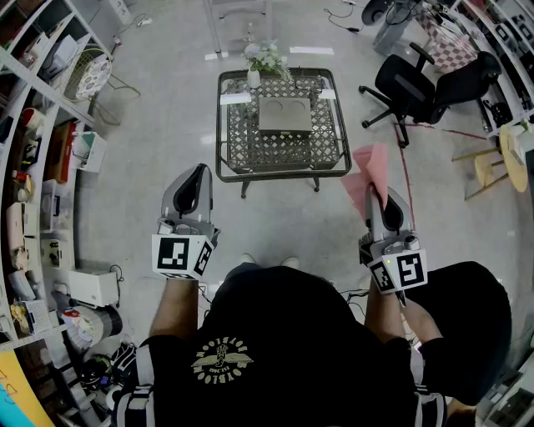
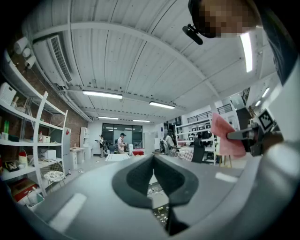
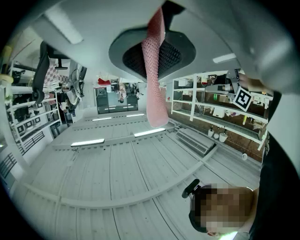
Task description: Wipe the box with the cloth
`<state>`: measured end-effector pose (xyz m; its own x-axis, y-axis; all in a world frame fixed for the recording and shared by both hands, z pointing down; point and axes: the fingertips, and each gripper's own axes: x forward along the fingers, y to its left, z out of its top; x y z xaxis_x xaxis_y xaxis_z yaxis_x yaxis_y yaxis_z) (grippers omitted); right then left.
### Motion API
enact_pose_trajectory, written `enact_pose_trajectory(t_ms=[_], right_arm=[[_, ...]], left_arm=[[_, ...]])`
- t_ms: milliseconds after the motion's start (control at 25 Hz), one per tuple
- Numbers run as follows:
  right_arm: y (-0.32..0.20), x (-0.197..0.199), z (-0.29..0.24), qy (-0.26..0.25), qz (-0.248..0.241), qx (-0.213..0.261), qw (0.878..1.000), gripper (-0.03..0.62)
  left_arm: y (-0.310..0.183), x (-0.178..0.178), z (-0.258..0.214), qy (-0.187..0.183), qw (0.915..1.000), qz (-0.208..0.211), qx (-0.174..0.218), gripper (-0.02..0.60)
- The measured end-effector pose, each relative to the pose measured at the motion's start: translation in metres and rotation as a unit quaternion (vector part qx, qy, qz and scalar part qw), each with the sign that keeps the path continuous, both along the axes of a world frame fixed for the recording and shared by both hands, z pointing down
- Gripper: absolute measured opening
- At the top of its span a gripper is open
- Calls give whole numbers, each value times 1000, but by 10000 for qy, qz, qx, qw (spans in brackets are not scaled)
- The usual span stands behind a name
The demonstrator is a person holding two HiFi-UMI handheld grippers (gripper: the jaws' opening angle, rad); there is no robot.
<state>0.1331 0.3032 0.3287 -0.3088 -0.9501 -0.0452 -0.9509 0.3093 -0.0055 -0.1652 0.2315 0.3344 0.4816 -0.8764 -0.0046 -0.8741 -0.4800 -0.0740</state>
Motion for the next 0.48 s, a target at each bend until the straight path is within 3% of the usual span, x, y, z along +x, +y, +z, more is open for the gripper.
enact_pose_trajectory(t_ms=[480], right_arm=[[12,44,3,-88,-179,86,9998,17]], left_arm=[[29,37,9,-128,9998,-140,-91,0]])
